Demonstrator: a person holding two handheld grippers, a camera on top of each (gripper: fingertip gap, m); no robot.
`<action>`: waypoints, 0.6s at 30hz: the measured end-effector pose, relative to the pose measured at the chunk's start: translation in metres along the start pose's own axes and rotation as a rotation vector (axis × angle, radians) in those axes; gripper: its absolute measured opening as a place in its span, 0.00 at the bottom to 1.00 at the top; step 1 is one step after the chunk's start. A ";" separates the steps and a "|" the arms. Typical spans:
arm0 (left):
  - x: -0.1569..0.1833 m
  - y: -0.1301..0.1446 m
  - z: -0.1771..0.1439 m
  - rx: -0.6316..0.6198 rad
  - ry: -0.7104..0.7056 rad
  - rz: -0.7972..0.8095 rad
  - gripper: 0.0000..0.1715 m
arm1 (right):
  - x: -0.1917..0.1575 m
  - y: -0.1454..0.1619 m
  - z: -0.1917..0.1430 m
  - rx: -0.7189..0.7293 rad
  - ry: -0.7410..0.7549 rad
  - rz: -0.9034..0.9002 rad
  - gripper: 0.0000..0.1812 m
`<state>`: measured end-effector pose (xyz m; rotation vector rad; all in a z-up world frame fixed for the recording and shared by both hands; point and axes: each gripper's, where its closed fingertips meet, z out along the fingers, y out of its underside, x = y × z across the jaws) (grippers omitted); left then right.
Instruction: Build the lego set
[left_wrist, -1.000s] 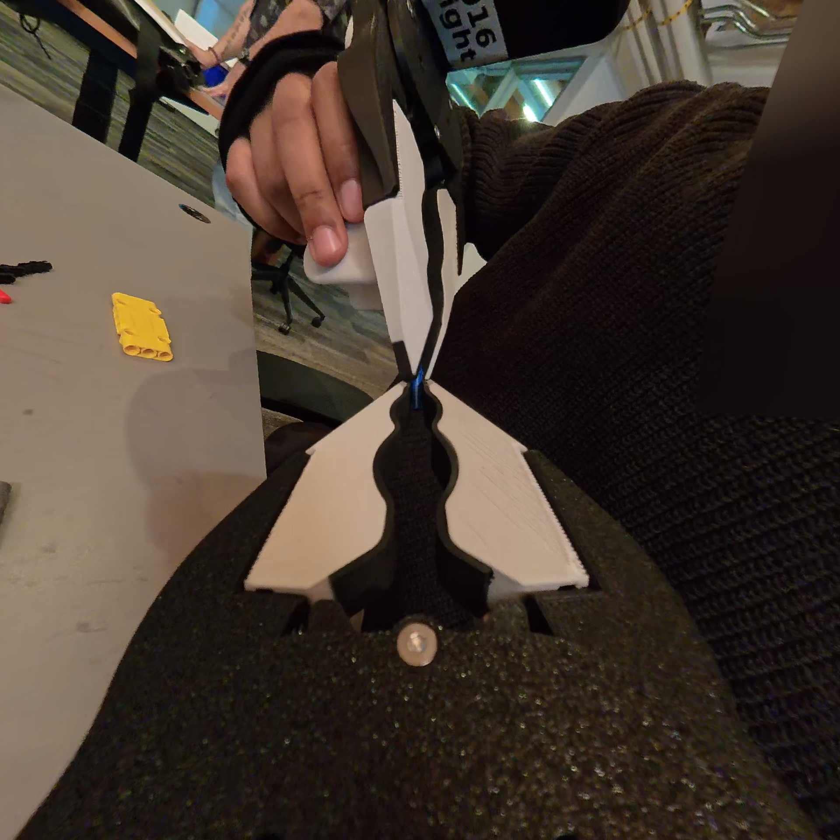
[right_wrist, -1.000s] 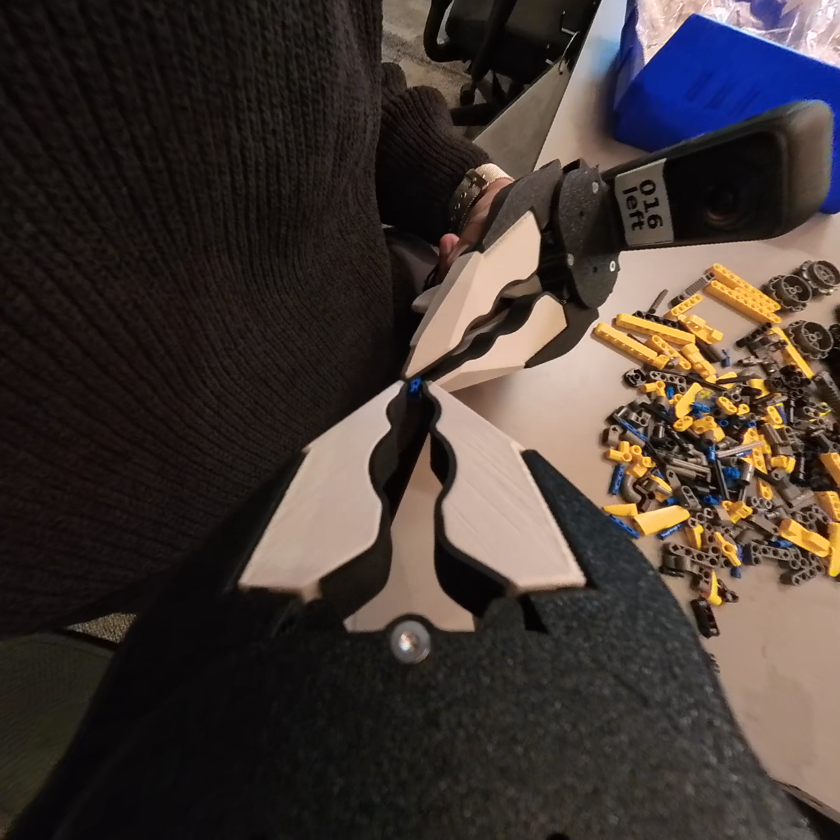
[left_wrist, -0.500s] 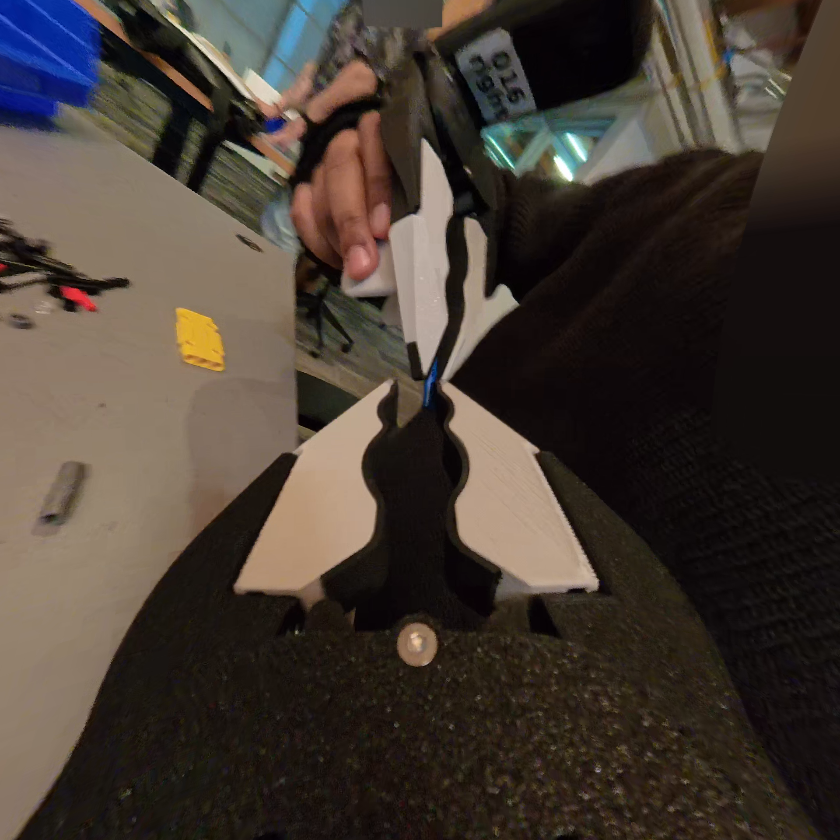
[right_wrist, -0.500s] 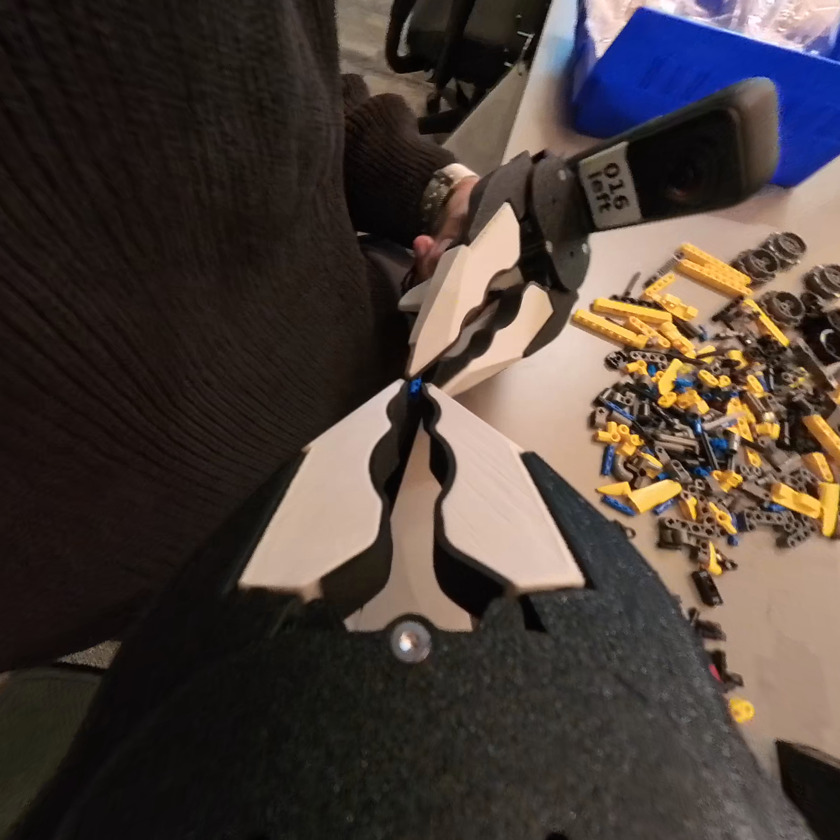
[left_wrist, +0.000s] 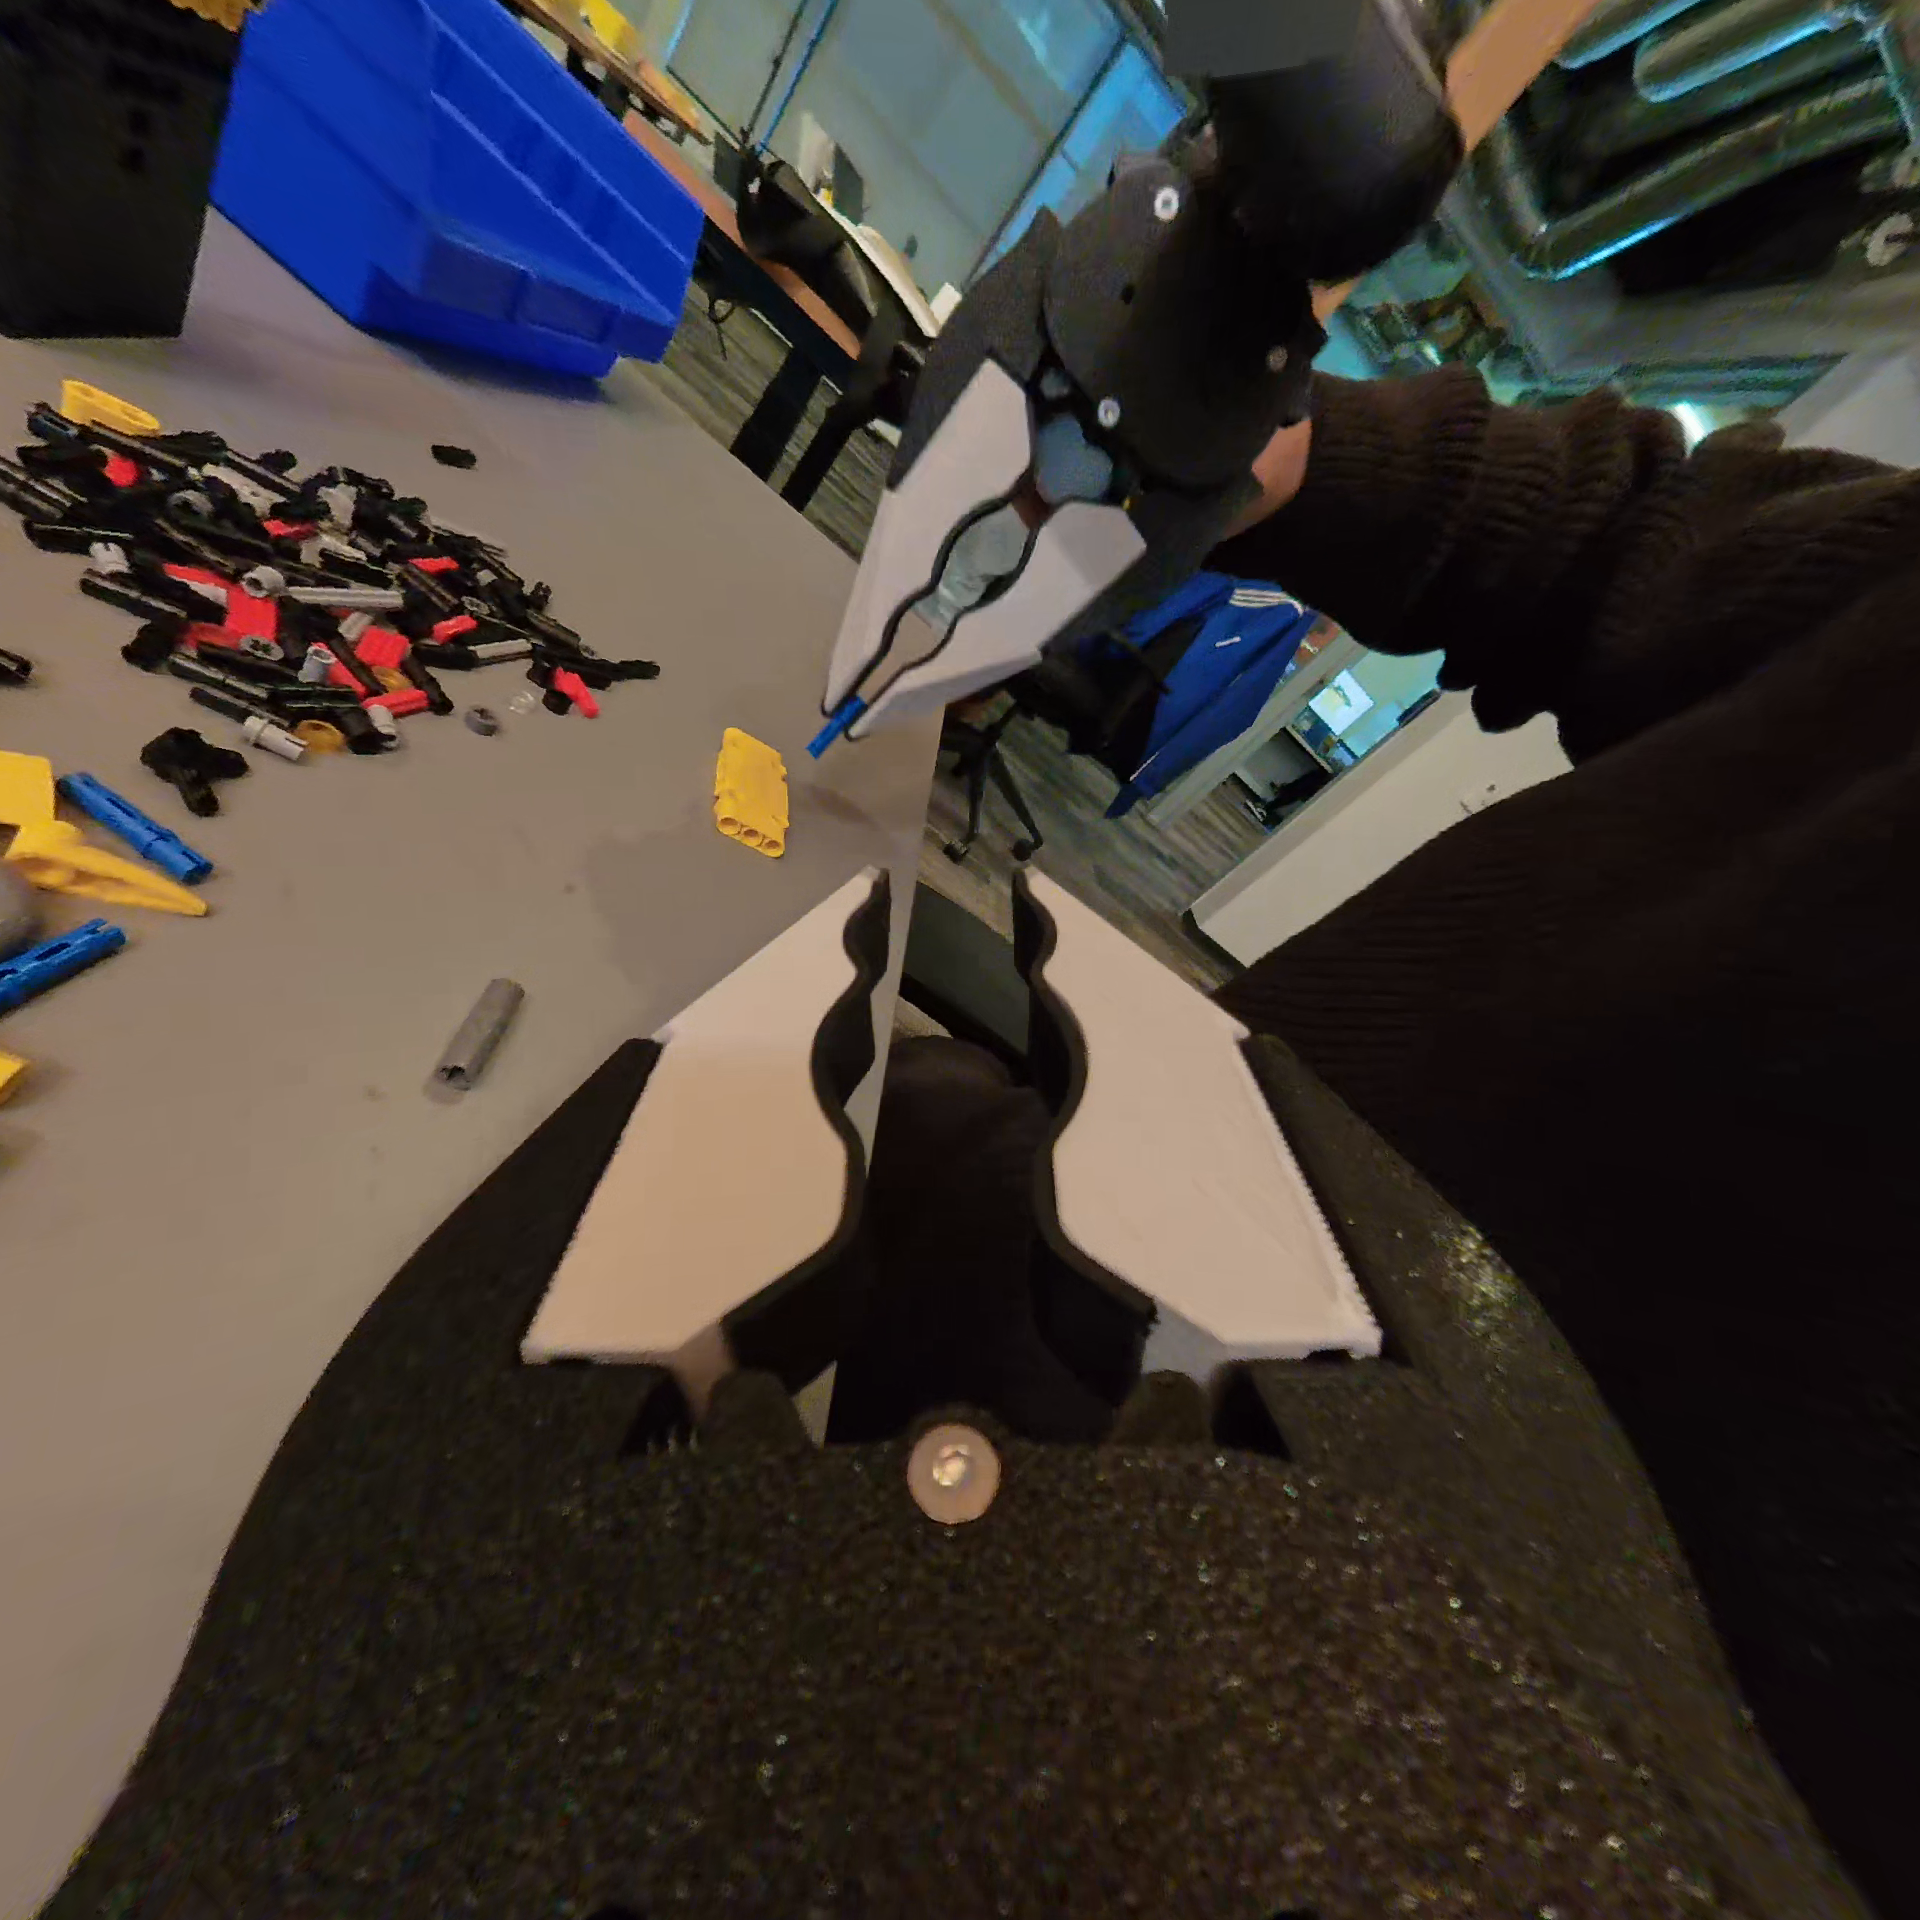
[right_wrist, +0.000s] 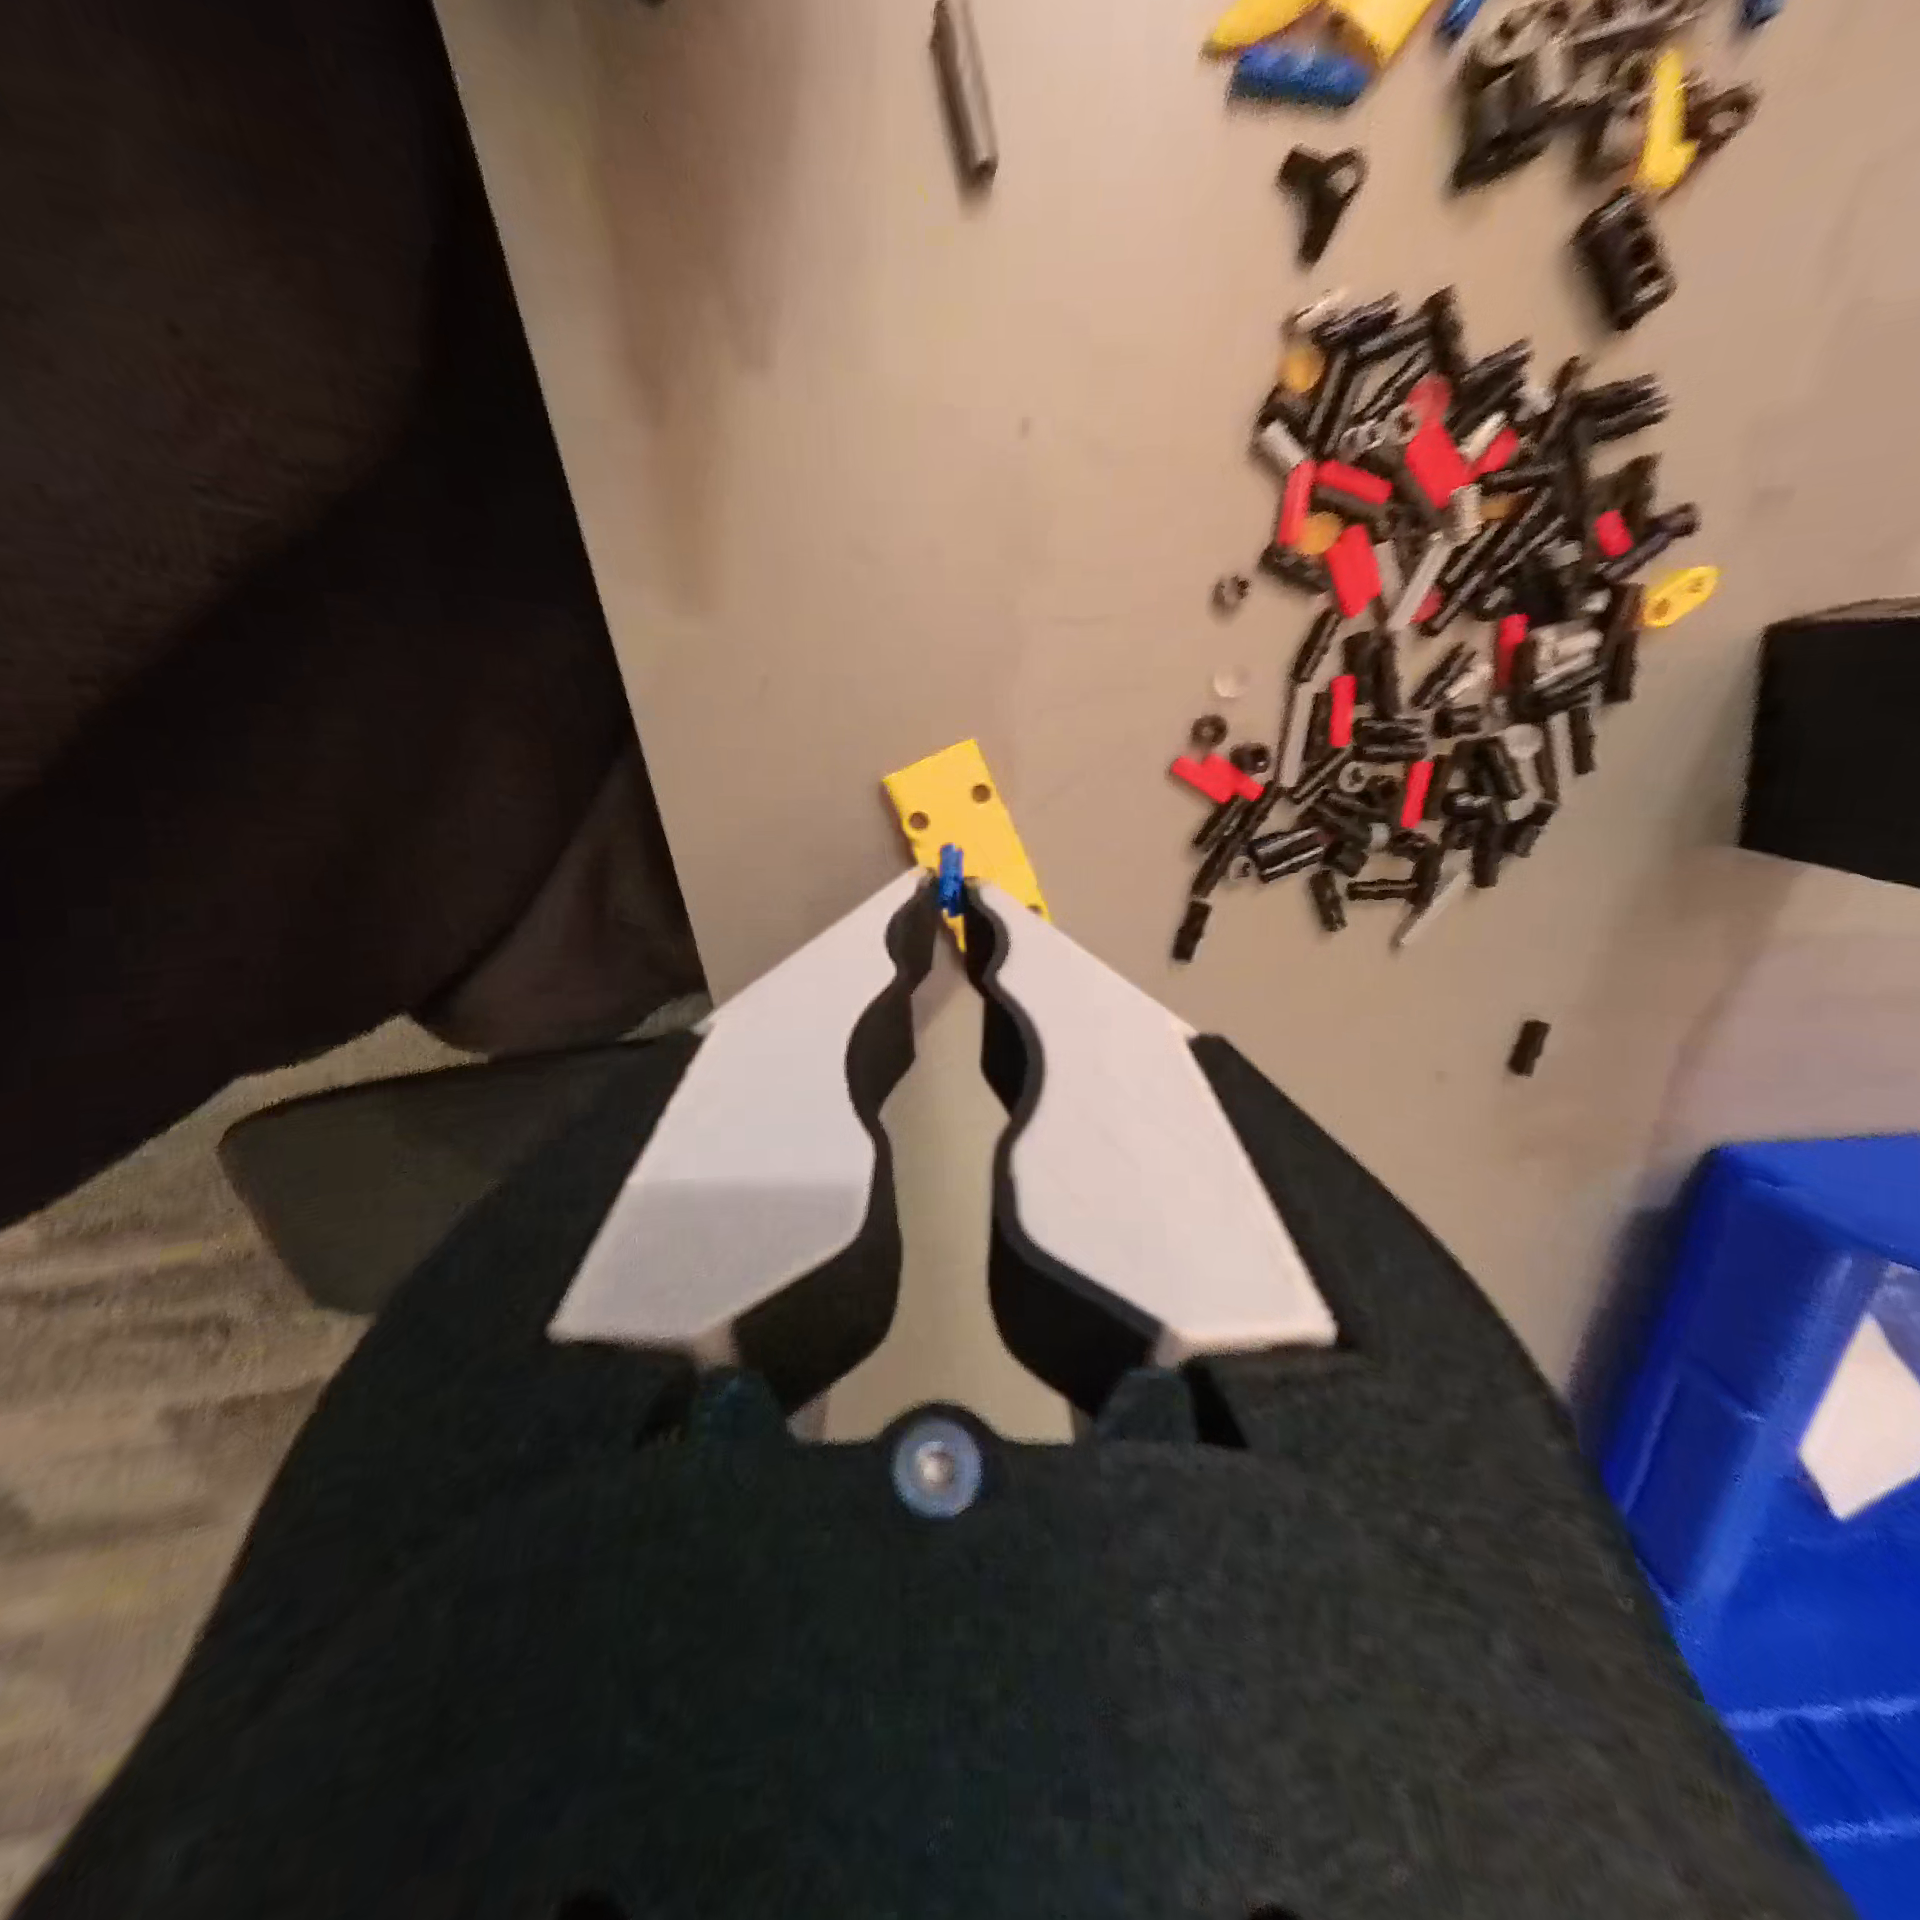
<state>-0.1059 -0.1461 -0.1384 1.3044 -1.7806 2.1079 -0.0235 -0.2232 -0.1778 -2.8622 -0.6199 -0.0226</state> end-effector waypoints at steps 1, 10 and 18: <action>-0.002 -0.001 0.000 0.005 -0.006 -0.010 0.14 | -0.002 0.001 0.003 -0.037 -0.007 -0.014 0.02; -0.003 0.002 0.001 -0.009 -0.021 0.004 0.14 | -0.005 0.004 0.023 -0.178 -0.062 -0.065 0.02; -0.003 0.001 0.001 -0.008 -0.008 -0.020 0.14 | -0.006 0.003 0.025 -0.192 -0.082 -0.058 0.02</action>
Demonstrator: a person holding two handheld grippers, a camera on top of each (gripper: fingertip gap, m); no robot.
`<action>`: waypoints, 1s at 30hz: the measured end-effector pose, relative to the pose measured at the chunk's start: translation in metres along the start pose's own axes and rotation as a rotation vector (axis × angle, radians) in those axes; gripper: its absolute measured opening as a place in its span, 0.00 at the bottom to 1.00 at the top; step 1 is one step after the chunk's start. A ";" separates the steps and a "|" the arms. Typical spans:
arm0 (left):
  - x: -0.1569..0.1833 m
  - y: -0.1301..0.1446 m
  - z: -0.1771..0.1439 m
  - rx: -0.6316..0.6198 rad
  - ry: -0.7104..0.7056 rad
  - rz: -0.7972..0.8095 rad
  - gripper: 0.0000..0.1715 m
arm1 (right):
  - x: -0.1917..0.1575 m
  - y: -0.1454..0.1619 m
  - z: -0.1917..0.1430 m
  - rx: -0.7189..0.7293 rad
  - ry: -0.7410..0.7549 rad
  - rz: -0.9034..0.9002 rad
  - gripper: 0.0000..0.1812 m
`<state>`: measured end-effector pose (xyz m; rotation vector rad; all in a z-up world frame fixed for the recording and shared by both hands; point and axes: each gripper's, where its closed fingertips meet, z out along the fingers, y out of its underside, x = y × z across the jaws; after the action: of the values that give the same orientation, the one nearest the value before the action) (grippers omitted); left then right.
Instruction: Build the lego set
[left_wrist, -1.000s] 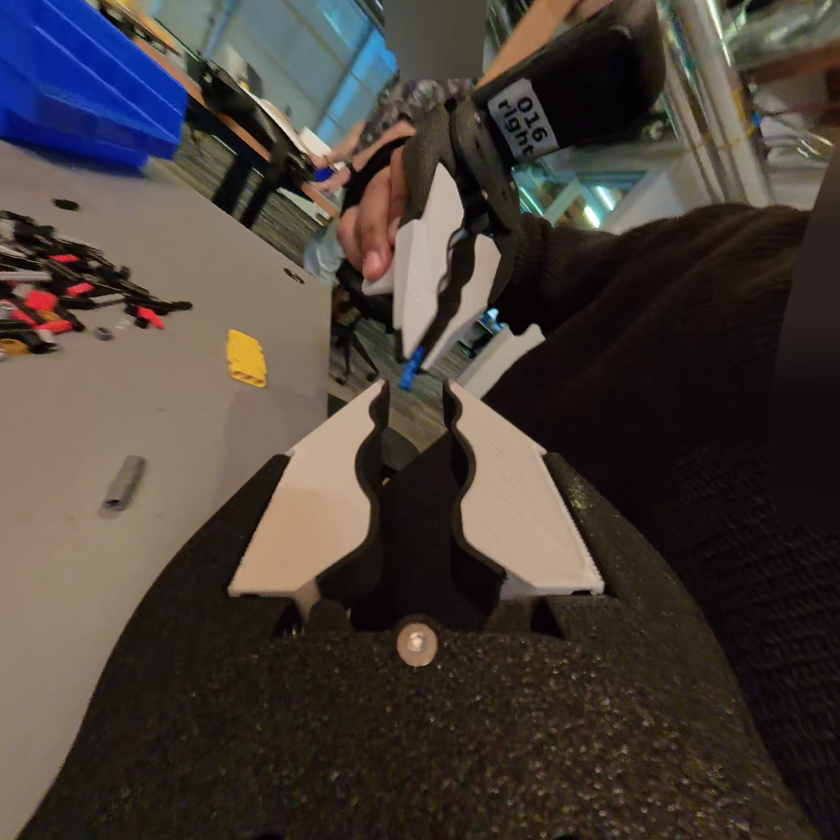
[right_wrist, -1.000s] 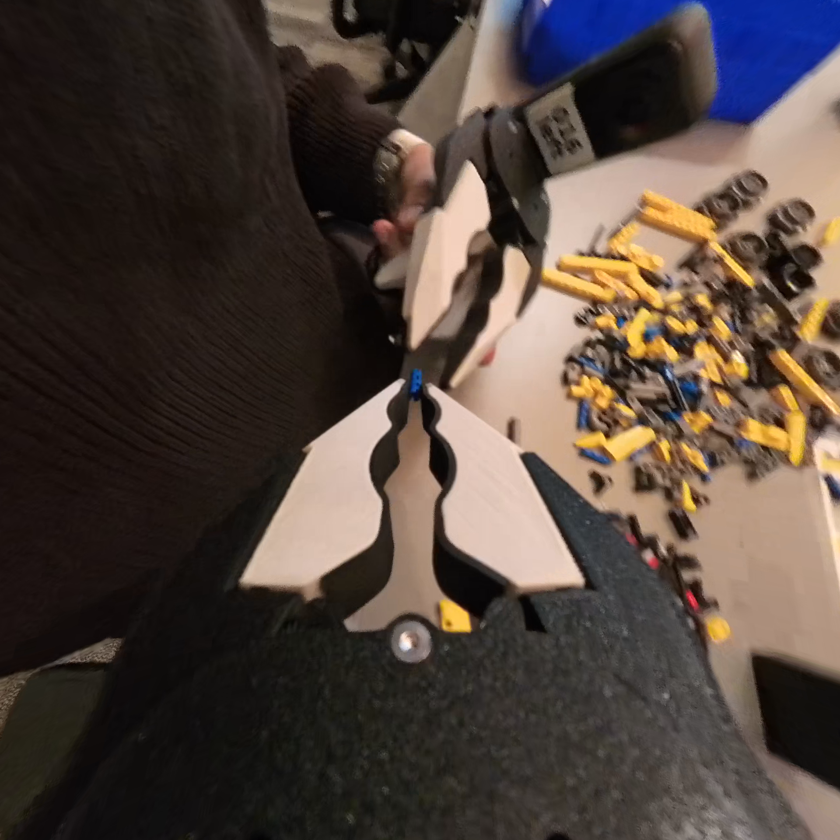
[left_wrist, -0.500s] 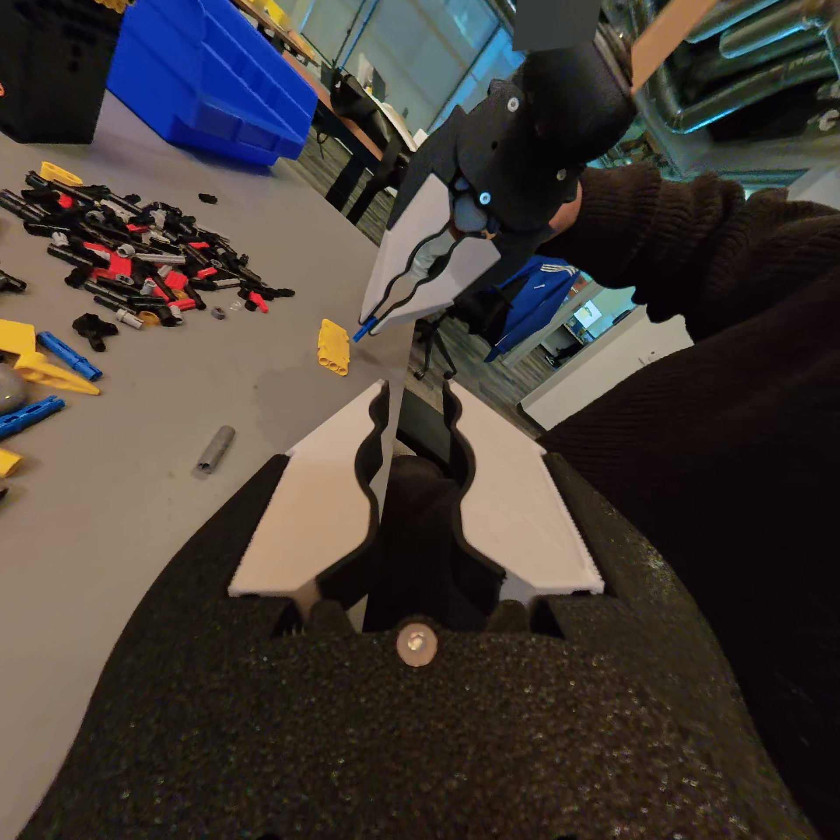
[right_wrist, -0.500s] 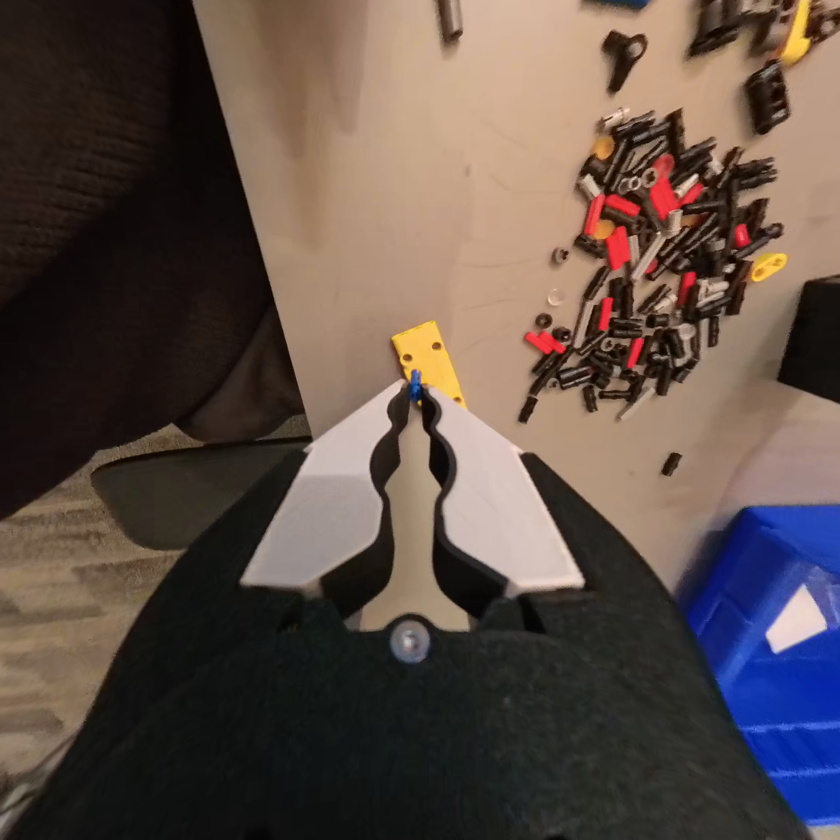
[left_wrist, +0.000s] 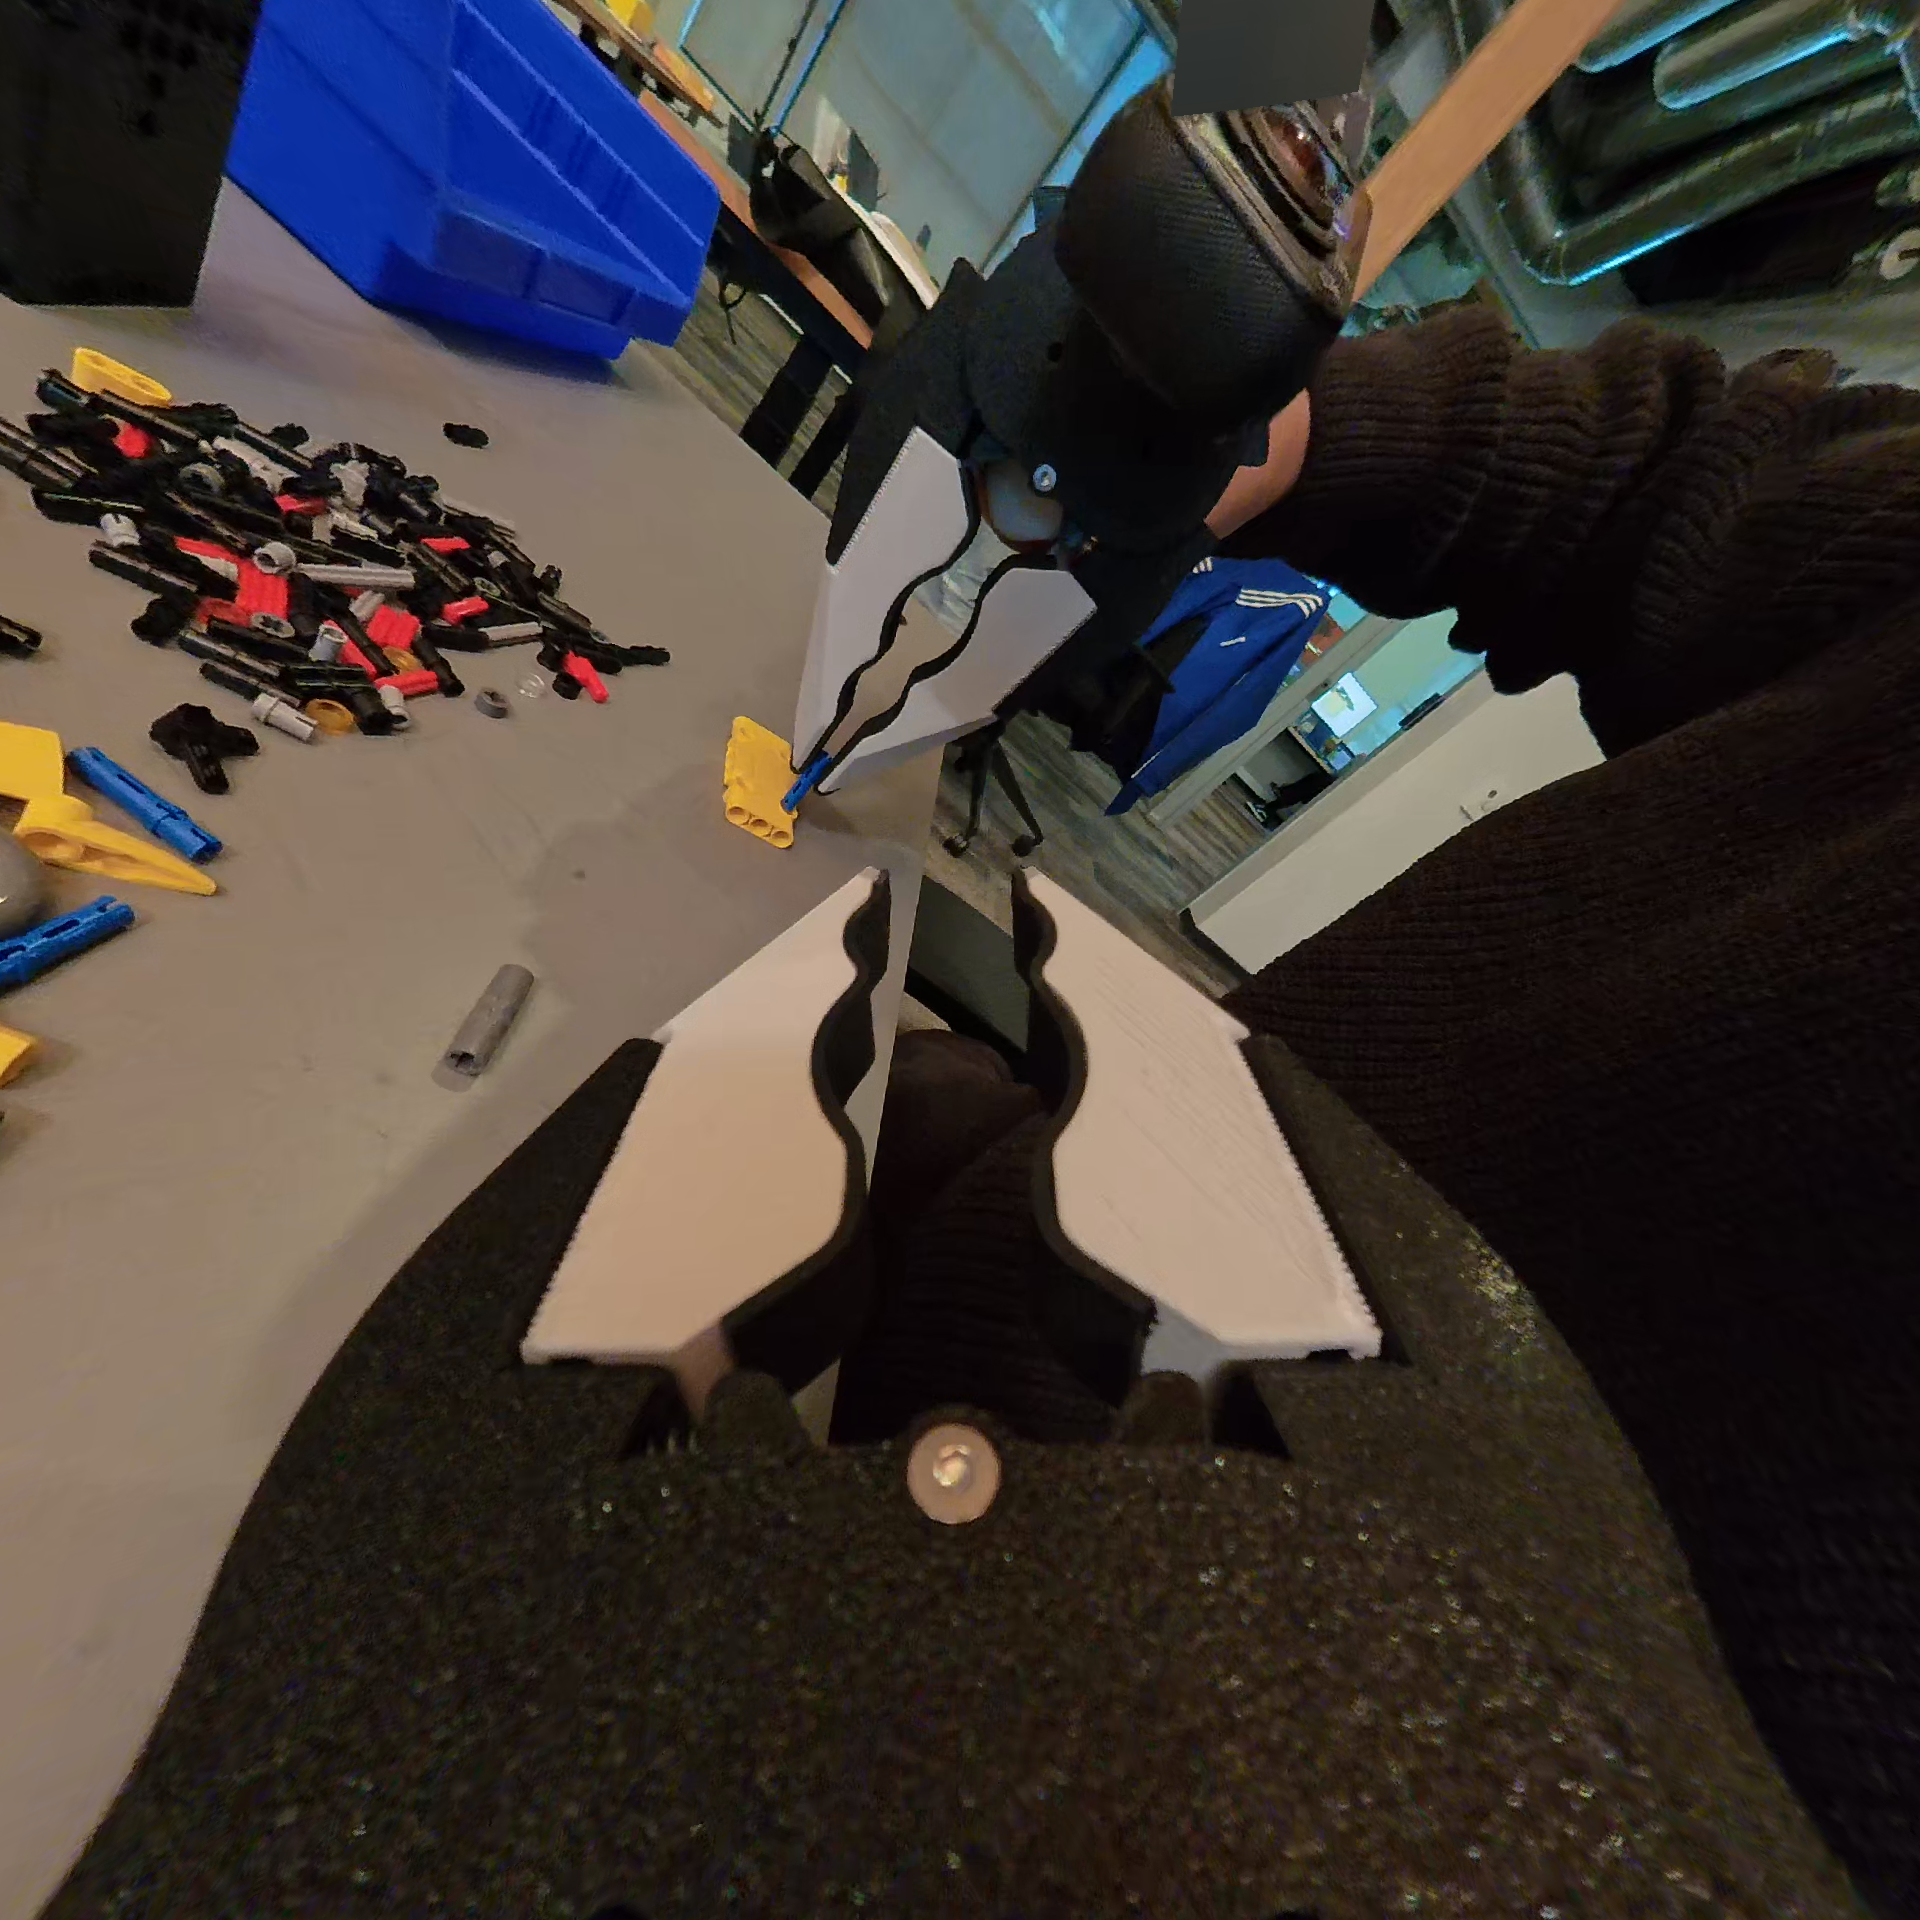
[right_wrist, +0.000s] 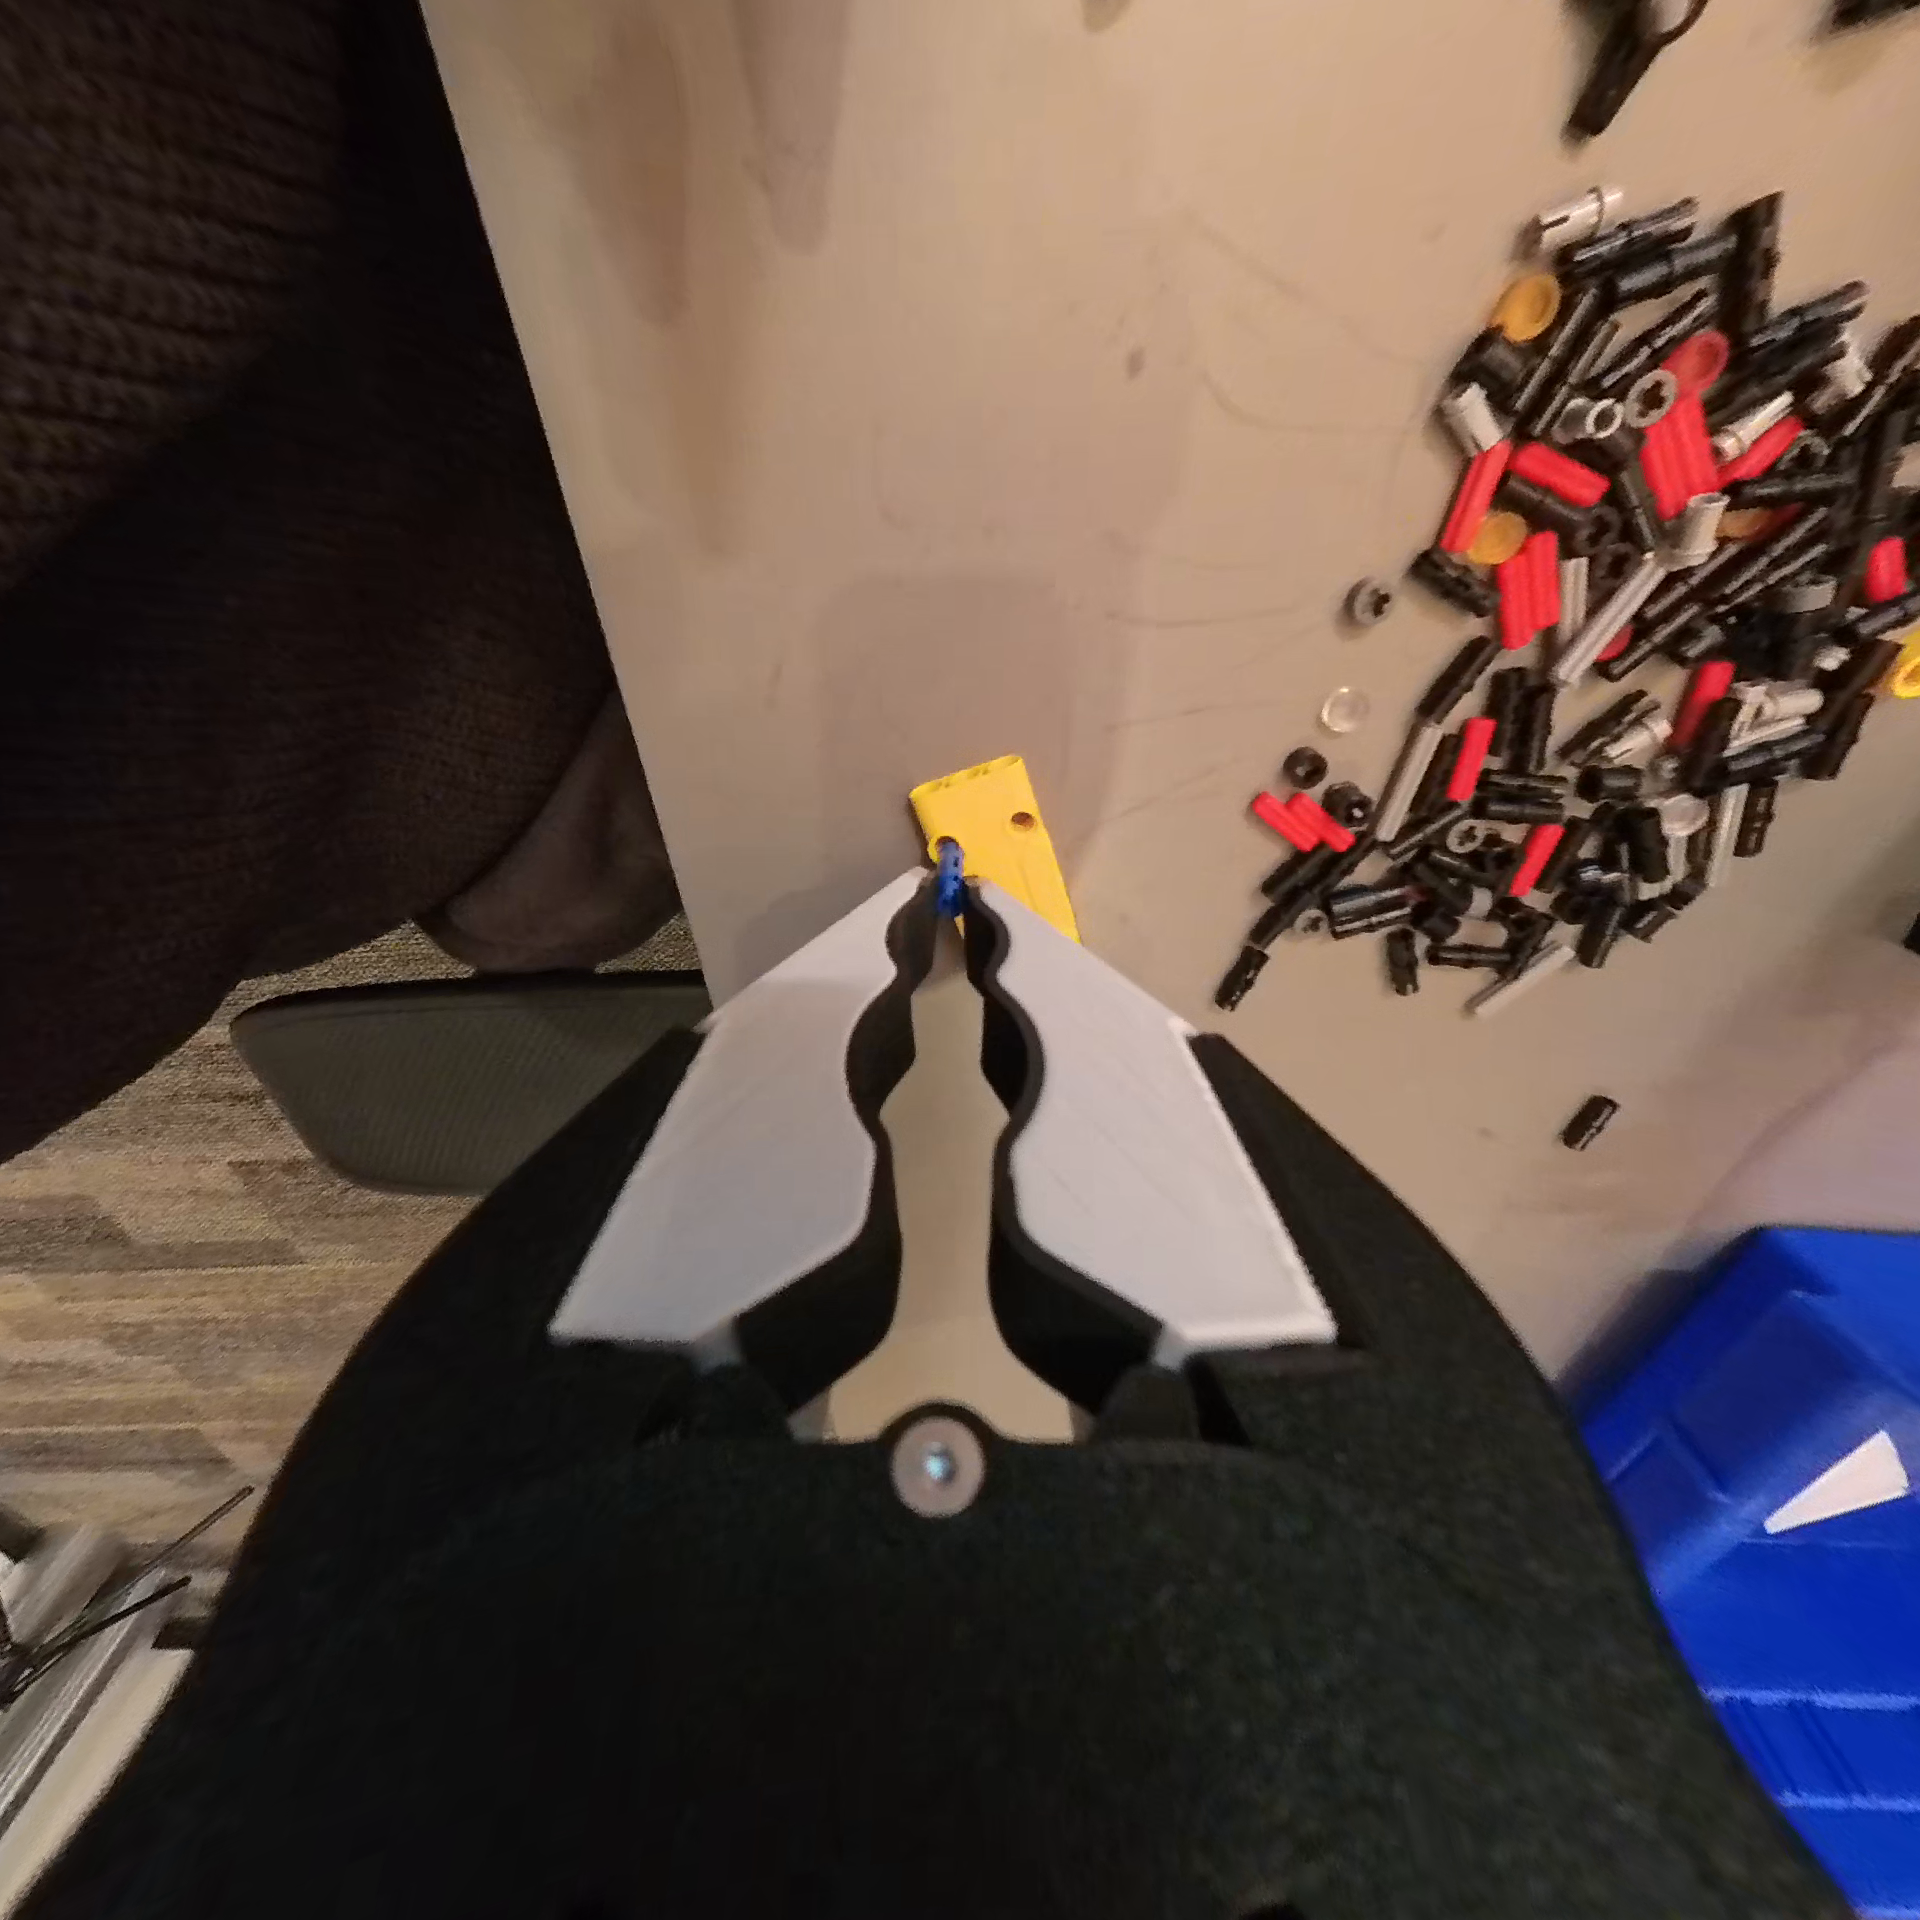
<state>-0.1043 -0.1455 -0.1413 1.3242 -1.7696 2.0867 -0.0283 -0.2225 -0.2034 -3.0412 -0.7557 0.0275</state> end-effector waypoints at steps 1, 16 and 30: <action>0.000 0.000 0.000 0.001 0.000 0.000 0.14 | 0.000 0.000 0.000 -0.001 0.001 -0.003 0.02; 0.002 0.005 0.002 -0.028 -0.006 0.033 0.14 | -0.002 -0.001 0.001 -0.022 0.012 -0.006 0.02; 0.002 0.006 0.002 -0.032 -0.002 0.032 0.14 | 0.002 0.003 0.001 0.033 -0.096 0.226 0.02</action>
<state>-0.1076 -0.1503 -0.1441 1.2994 -1.8293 2.0645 -0.0251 -0.2237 -0.2048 -3.0946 -0.4057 0.1857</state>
